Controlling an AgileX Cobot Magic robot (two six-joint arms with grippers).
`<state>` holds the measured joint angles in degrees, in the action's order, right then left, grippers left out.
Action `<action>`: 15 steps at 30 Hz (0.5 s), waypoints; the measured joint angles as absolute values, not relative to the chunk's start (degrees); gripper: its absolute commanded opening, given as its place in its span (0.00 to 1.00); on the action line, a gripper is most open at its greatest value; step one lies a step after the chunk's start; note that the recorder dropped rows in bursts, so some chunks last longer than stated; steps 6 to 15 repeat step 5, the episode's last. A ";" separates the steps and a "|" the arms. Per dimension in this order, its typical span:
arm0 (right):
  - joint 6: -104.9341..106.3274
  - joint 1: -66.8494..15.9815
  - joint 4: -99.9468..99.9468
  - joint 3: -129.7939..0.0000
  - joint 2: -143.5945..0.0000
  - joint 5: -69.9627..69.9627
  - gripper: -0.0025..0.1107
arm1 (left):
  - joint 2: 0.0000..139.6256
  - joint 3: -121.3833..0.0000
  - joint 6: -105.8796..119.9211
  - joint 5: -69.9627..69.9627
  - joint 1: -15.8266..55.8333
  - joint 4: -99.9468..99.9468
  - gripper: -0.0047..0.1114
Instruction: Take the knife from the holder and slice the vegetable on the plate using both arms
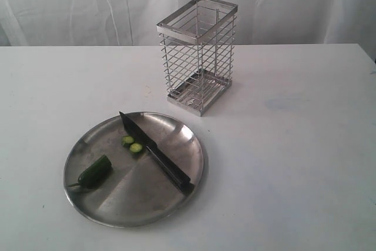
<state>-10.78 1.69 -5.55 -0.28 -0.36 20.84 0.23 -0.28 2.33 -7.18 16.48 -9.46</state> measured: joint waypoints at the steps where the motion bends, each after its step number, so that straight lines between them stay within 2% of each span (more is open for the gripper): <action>1: -10.78 1.69 -5.55 -0.28 -0.36 20.84 0.02 | 0.23 -0.28 2.33 -7.18 16.48 -9.46 0.04; 15: -10.78 1.69 -5.55 -0.28 -0.36 20.84 0.02 | 0.23 -0.28 2.33 -7.18 16.48 -9.46 0.04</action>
